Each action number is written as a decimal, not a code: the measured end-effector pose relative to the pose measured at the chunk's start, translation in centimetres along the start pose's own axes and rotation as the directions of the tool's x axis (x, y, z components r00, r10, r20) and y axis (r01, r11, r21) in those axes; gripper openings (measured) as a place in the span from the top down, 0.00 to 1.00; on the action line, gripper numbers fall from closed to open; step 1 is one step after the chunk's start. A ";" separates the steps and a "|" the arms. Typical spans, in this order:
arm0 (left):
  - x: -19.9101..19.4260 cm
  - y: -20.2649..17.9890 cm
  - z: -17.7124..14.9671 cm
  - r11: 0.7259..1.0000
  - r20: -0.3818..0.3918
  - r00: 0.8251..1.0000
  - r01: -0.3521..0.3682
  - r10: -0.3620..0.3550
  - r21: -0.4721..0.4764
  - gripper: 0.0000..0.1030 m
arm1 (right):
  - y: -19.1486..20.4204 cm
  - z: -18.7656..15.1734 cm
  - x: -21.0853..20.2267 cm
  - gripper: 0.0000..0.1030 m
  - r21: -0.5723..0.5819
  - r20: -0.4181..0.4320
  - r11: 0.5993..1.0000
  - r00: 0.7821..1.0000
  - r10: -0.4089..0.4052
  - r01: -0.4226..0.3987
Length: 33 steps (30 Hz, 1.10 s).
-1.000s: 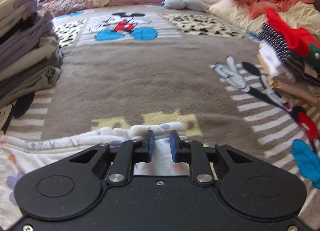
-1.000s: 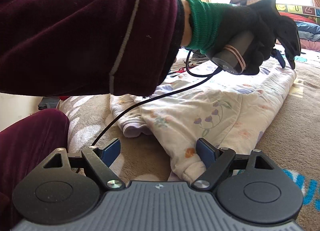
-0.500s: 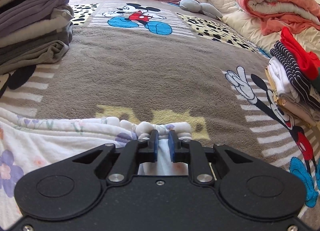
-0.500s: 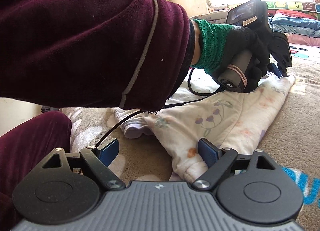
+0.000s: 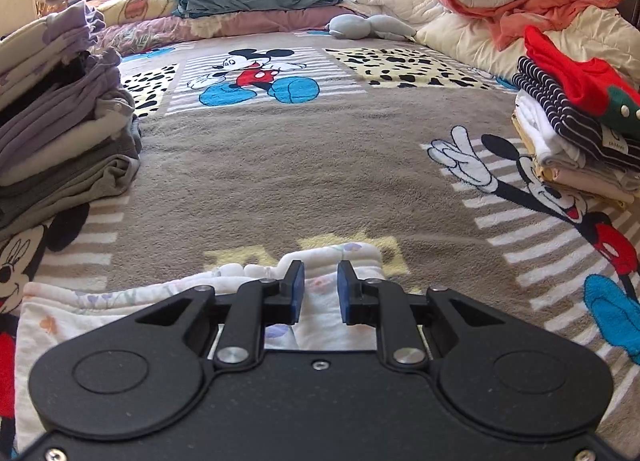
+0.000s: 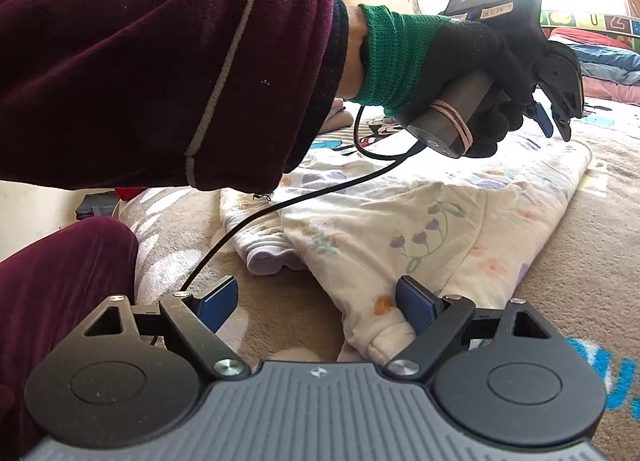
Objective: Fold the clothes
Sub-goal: 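Grasp the folded quilt edge with the left gripper and press it flat, then open the left gripper and move it to another quilt corner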
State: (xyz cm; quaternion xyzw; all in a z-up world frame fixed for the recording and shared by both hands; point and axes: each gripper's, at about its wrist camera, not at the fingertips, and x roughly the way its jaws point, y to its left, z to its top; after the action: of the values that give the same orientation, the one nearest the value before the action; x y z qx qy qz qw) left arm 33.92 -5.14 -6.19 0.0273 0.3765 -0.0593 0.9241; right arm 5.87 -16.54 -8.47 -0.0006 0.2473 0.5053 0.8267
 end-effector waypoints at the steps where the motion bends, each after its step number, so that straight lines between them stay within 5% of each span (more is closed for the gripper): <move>1: 0.4 0.0 -0.3 1.000 -0.003 1.000 -0.008 0.008 -0.001 0.85 | 0.0 0.0 0.0 0.16 0.002 0.001 1.000 1.000 0.002 -0.002; 10: 0.0 0.4 -0.5 0.999 -0.024 0.999 -0.041 0.040 -0.034 0.84 | -0.4 -0.2 0.1 0.16 0.023 0.011 1.000 1.000 0.021 -0.021; 13: -3.0 0.6 -0.5 0.996 0.009 0.996 -0.085 0.085 -0.018 0.67 | -0.3 -0.2 -0.1 0.16 0.012 0.019 1.000 1.000 0.014 -0.015; 23: -18.8 7.6 -7.3 0.966 0.164 0.984 -0.025 0.069 -0.259 0.57 | 1.1 -0.6 -1.7 0.18 -0.049 0.105 0.997 0.993 -0.057 0.063; 28: -25.0 11.0 -13.6 0.908 0.199 0.977 0.017 0.074 -0.419 0.55 | 2.8 -0.5 -3.7 0.18 -0.074 0.141 0.991 0.985 -0.099 0.110; 33: -27.5 14.6 -19.9 0.783 0.205 0.975 0.064 0.082 -0.618 0.55 | 3.2 -0.7 -5.5 0.18 -0.081 0.151 0.968 0.963 -0.225 0.239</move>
State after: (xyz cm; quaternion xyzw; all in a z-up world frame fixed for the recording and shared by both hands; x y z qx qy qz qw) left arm 2.51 13.63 -1.16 -0.2832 0.2696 0.0698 0.9177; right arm 0.88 -19.77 -6.00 -0.0351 0.1616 0.4153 0.8945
